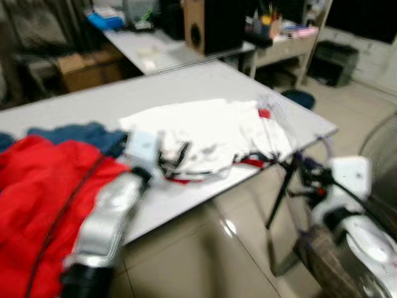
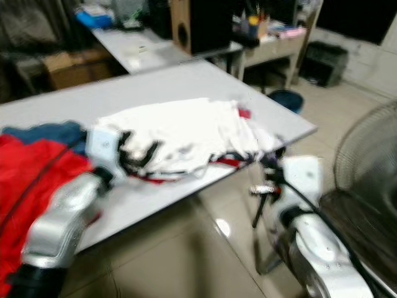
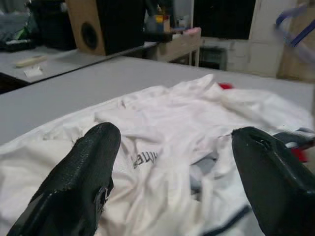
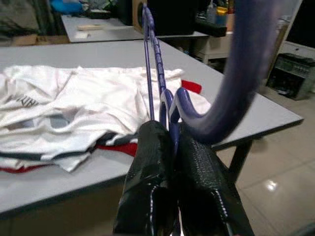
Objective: Hang hanger
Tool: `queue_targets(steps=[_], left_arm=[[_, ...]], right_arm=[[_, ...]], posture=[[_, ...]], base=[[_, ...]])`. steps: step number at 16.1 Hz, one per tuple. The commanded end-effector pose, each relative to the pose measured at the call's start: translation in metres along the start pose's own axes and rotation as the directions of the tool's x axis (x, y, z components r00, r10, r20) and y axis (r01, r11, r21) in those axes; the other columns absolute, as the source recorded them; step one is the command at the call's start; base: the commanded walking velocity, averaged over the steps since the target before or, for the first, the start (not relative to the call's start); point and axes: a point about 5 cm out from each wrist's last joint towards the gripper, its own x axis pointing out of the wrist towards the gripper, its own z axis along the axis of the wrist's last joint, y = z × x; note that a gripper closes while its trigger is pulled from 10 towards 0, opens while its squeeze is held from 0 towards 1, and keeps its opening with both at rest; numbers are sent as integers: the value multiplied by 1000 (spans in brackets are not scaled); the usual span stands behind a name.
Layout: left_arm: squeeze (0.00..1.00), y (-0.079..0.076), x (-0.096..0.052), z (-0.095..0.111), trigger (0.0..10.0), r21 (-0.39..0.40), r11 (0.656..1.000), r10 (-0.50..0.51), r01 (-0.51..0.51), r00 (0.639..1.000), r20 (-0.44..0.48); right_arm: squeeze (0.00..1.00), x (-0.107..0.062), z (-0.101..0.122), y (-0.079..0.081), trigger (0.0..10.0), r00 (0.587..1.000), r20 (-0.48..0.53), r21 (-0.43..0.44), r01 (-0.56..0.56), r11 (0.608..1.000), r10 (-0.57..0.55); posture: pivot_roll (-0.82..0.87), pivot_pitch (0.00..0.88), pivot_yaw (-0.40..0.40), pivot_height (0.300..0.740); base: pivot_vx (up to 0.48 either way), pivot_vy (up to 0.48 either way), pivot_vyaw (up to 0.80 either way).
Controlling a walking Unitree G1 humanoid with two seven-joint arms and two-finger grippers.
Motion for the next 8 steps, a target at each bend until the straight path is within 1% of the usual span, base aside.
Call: queue_targets(steps=[1, 3, 4, 5, 6, 7, 8], left_arm=[[0, -12, 4, 4, 10000, 9, 999, -40, 39, 999, 19], [0, -11, 3, 3, 10000, 10, 999, -41, 41, 999, 17], [0, -13, 2, 2, 10000, 23, 998, -65, 65, 998, 6], [0, -14, 1, 0, 10000, 36, 995, -89, 89, 996, -3], [0, -18, -1, -4, 10000, 70, 987, -146, 148, 989, -35], [714, -20, -2, -7, 10000, 85, 976, -194, 199, 979, -65], [1000, -19, -1, -9, 10000, 109, 970, -208, 217, 974, -89]], right_arm=[[0, -3, 1, -9, 10000, 1000, 9, -25, 16, 1000, -16], [0, -3, 2, -14, 10000, 1000, 8, -41, 6, 999, -5], [0, -5, 4, -19, 10000, 1000, 18, -54, -6, 998, 7], [0, -7, 5, -22, 10000, 1000, 21, -57, -17, 998, 18], [0, -10, 6, -25, 10000, 998, 21, -56, -52, 997, 54], [0, -14, 7, -28, 10000, 996, 21, -49, -87, 995, 89], [0, -17, 8, -30, 10000, 994, 18, -45, -108, 993, 109]], posture=[[-60, 14, 29, 740], [-60, 15, 28, 740], [-61, 18, 30, 740], [-60, 21, 33, 740], [-62, 22, 37, 740], [-64, 29, 48, 740], [-68, 34, 56, 740]], base=[[337, 0, 0], [337, 0, 0], [285, 0, 0], [0, 0, 0], [0, 0, 0], [0, 0, 0], [0, 0, 0]])
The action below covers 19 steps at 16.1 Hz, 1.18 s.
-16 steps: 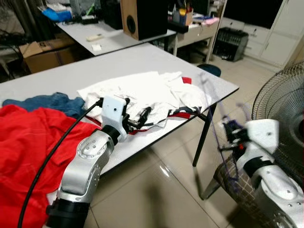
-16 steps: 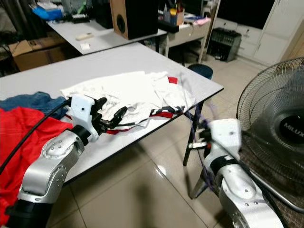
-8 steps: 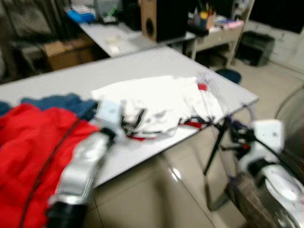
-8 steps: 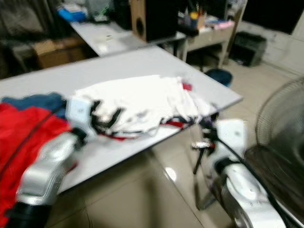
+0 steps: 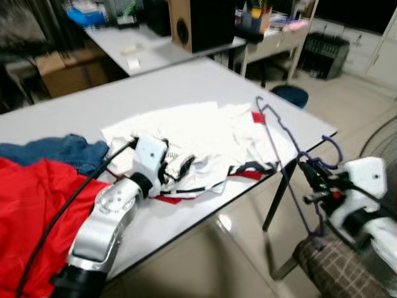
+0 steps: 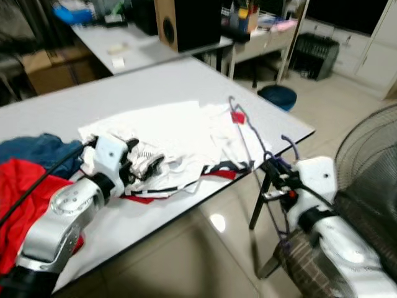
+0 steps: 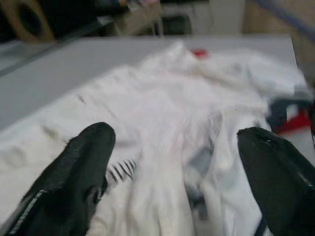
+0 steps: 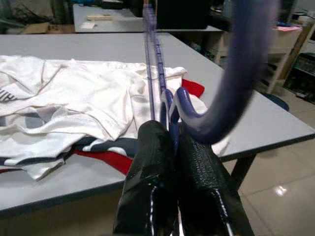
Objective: Hang hanger
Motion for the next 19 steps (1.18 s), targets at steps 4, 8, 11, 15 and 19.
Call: queue_targets(steps=[4, 8, 11, 15, 19], left_arm=[[1000, -3, 20, -2, 10000, 108, 987, -110, 119, 990, -91], [0, 14, 29, -2, 10000, 151, 988, -20, 43, 989, -148], [0, 28, 23, -11, 10000, 101, 995, 29, -8, 976, -214], [0, 46, 14, -24, 10000, 92, 993, 94, -69, 950, -298], [0, 56, 12, -31, 0, 110, 987, 143, -113, 937, -318]], right_arm=[[0, -28, 6, -2, 10000, 981, -41, -67, -193, 979, 190], [0, -46, 5, -1, 10000, 950, -117, -78, -300, 951, 290], [0, -58, 6, -6, 10000, 933, -153, -73, -339, 938, 326], [0, -67, 7, -18, 10000, 941, -176, -105, -311, 945, 291], [0, -74, 12, -26, 10000, 946, -173, -116, -296, 948, 274]], posture=[[-98, 56, 93, 740], [-123, 67, 118, 740], [-128, 64, 123, 740], [-134, 50, 115, 740], [-154, 42, 104, 740]], base=[[0, 0, 0], [0, 0, 0], [0, 0, 0], [0, 0, 0], [0, 0, 0]])
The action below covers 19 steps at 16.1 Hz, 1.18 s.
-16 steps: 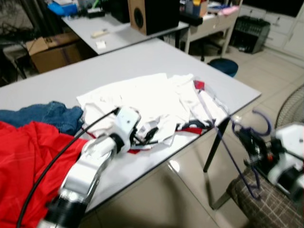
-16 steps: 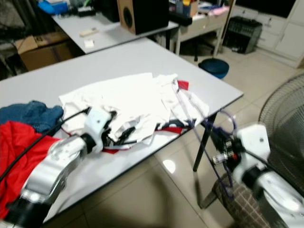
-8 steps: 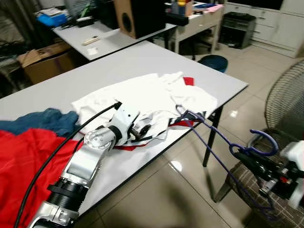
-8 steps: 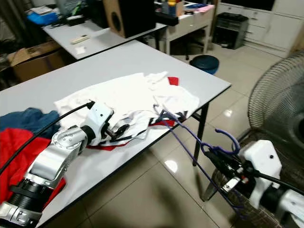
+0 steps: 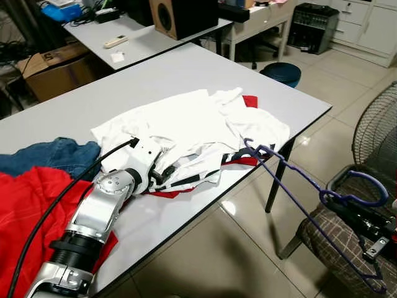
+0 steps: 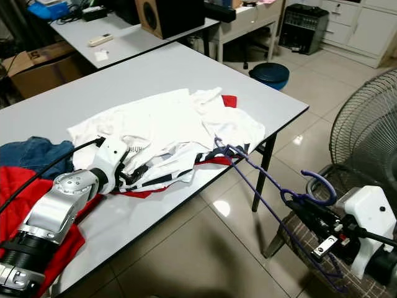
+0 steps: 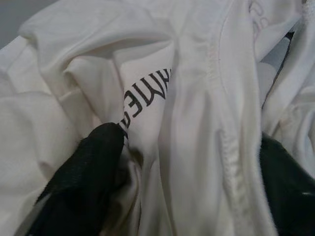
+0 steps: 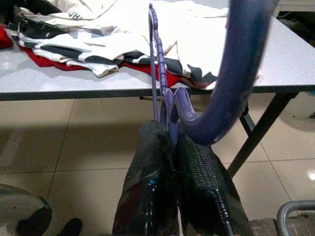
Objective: Hang hanger
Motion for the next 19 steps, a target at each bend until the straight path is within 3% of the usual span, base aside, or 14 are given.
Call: queue_targets(steps=[1, 5, 9, 14, 19], left_arm=[[0, 11, -1, -1, 0, -17, 999, 47, -47, 999, -5], [0, 10, 1, -2, 0, -40, 998, 55, -54, 998, 13], [0, 10, -1, 13, 0, -1, 999, 51, -51, 995, 88], [0, 24, -6, 28, 0, 26, 996, 86, -91, 987, 137], [0, 25, -2, 39, 0, 54, 996, 59, -68, 986, 154]], right_arm=[[0, -5, 5, 1, 10000, 1000, 15, -15, -18, 1000, 18], [0, -11, 6, 2, 10000, 1000, 2, -20, -24, 1000, 24], [0, -19, 8, 0, 10000, 999, -18, -31, -27, 999, 27], [0, -16, 5, 2, 10000, 999, -22, -22, -43, 999, 42], [0, -11, 1, 9, 10000, 998, -4, 5, -60, 998, 60]], posture=[[-159, 44, 99, 740], [-186, 43, 89, 740], [-209, 51, 63, 740], [-191, 53, 71, 740], [-175, 56, 93, 740]], base=[[0, 0, 0], [0, 0, 0], [0, 0, 0], [0, 0, 0], [0, 0, 0]])
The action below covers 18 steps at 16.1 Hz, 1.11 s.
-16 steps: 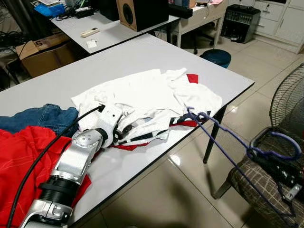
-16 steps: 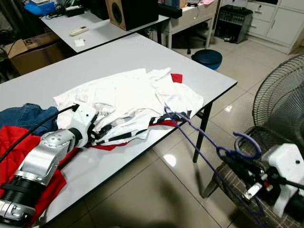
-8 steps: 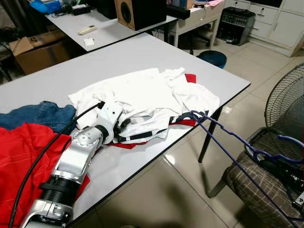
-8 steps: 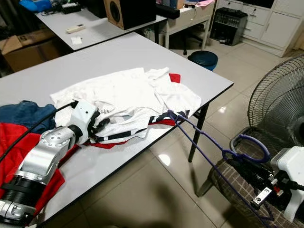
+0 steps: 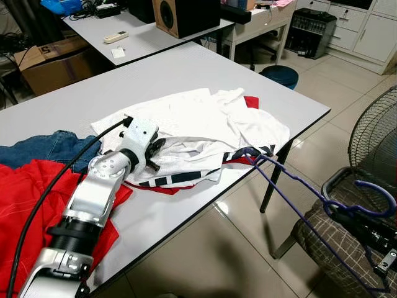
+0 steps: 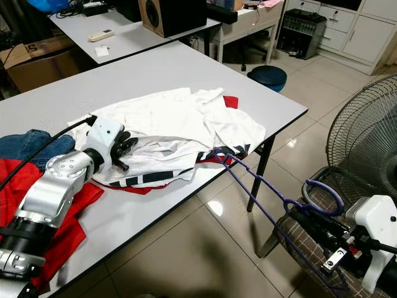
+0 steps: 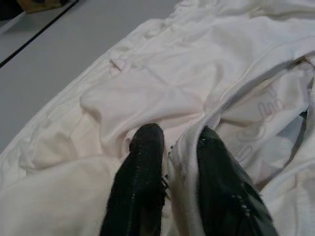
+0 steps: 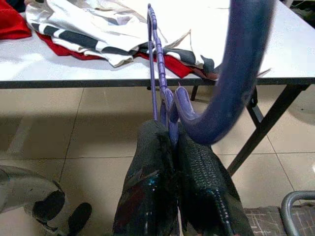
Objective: Hang hanger
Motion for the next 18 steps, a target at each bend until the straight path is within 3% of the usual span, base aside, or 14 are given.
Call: queue_targets(steps=[1, 4, 6, 9, 10, 13, 15, 18], left_arm=[[0, 5, 1, 3, 0, 23, 1000, 6, -6, 1000, 1], [0, 2, 4, 22, 0, 44, 999, -19, 14, 994, 105], [0, -2, 2, 40, 0, 26, 999, -38, 33, 975, 218], [0, -5, 1, 60, 0, -11, 998, -50, 57, 943, 330], [0, -7, 1, 66, 0, -4, 997, -67, 73, 932, 356], [0, -5, 3, 73, 0, 13, 998, -57, 56, 928, 368], [0, -5, 4, 74, 0, 18, 998, -56, 54, 927, 370], [0, -9, 2, 81, 0, 19, 995, -95, 95, 905, 414]], right_arm=[[0, 2, 4, 6, 10000, 999, 18, -20, -28, 999, 28], [0, 9, 5, 10, 10000, 998, 50, -5, -34, 999, 35], [0, 25, 11, 9, 10000, 991, 130, 56, 20, 998, -27], [0, 51, 8, 13, 10000, 988, 140, 144, 48, 988, -69], [0, 65, 8, 20, 10000, 989, 151, 169, -17, 986, -9], [0, 77, 11, 35, 10000, 981, 161, 181, -137, 974, 108], [0, 79, 10, 38, 10000, 979, 158, 190, -159, 969, 129], [0, 95, 6, 28, 10000, 987, 143, 249, -113, 962, 79]], posture=[[-174, 56, 94, 740], [-165, 53, 98, 740], [-153, 45, 98, 740], [-143, 32, 105, 740], [-134, 26, 112, 740], [-112, 18, 104, 740], [-104, 12, 105, 740], [-108, 11, 116, 740]], base=[[0, 0, 0], [0, 0, 0], [0, 0, 0], [0, 0, 0], [0, 0, 0], [0, 0, 0], [0, 0, 0], [0, 0, 0]])
